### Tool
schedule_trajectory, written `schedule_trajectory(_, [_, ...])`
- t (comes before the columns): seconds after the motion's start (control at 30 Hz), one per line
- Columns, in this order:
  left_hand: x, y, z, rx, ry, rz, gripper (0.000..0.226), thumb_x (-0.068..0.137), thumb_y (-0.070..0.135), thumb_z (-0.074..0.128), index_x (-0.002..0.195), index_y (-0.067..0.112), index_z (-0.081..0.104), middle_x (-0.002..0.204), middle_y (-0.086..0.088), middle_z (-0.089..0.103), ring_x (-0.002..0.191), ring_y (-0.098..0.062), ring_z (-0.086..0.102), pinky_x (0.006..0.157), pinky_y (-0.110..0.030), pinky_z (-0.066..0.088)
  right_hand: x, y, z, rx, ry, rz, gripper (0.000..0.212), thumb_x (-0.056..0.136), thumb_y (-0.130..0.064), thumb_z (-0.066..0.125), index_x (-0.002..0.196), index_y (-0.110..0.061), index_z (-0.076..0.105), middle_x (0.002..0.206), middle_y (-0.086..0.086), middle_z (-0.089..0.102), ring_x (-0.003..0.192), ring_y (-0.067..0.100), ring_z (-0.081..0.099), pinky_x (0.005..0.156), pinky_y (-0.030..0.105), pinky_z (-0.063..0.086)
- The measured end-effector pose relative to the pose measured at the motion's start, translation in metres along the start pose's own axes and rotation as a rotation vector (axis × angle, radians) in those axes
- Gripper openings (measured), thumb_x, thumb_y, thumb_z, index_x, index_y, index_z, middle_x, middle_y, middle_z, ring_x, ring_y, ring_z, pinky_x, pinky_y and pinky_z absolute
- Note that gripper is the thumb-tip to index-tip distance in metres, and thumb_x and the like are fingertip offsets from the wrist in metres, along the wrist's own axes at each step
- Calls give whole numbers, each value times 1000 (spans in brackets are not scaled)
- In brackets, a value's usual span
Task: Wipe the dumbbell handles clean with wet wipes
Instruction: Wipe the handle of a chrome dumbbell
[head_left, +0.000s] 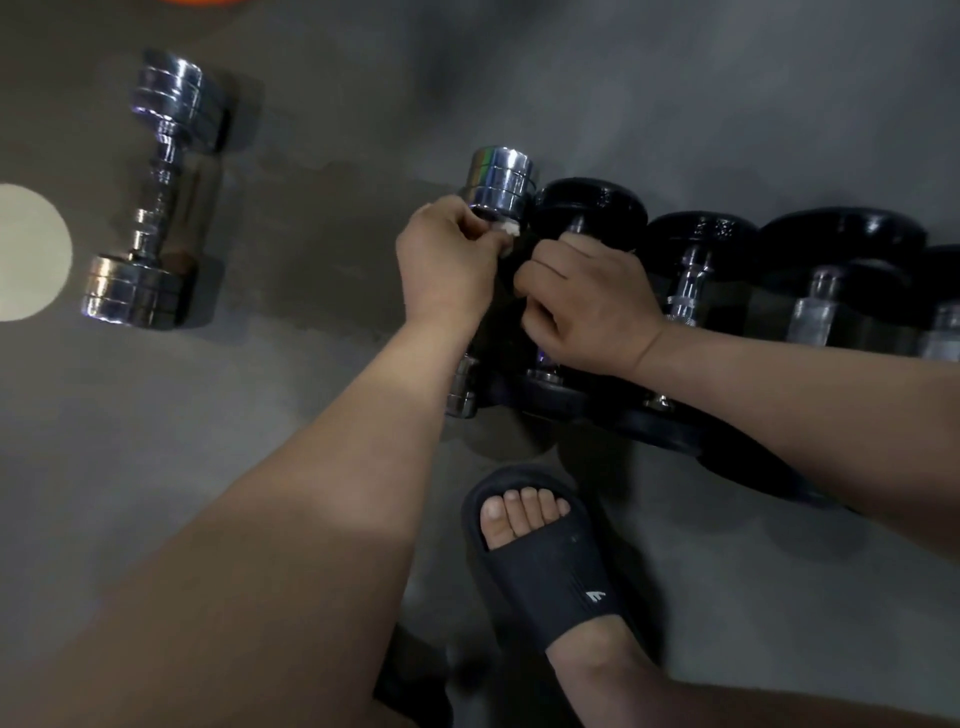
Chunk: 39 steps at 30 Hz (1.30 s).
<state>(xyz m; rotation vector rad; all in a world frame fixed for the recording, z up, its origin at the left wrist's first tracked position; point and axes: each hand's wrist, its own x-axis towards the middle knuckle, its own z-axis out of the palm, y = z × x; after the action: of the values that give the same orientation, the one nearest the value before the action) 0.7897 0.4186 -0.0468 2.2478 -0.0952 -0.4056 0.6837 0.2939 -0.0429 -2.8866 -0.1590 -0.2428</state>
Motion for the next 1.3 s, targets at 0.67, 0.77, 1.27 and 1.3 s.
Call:
schedule_trajectory(0.67, [13,-16,-23,-17,-332,-131,27,81,40,71,71,22,54,75,-7,70,74,-32,71,74,-54,60,-2,2,-1,-29,-31,2,17,84,-22,53,88,-13,68,85,4,61,78,26,55,60,26,27])
schedule_trajectory(0.77, [-1,-24,-37,112,-425,-78,24,90,36,69,79,17,57,70,-1,65,65,-18,65,65,-22,55,-1,1,0,-34,-23,8,16,83,-21,54,88,-13,67,85,4,61,77,27,55,59,28,31])
schedule_trajectory(1.27, [22,-12,-9,-272,-237,-267,11,86,28,67,84,17,64,77,-3,71,69,-21,68,69,-37,56,-1,1,2,-48,-22,14,18,83,-22,54,90,-13,68,86,5,62,80,28,56,60,31,35])
schedule_trajectory(1.3, [28,-14,-6,-244,-256,-267,15,84,31,65,86,16,64,79,-4,72,74,-24,71,70,-39,57,-1,0,2,-47,-24,11,18,83,-22,54,90,-13,68,87,5,62,80,28,56,61,30,34])
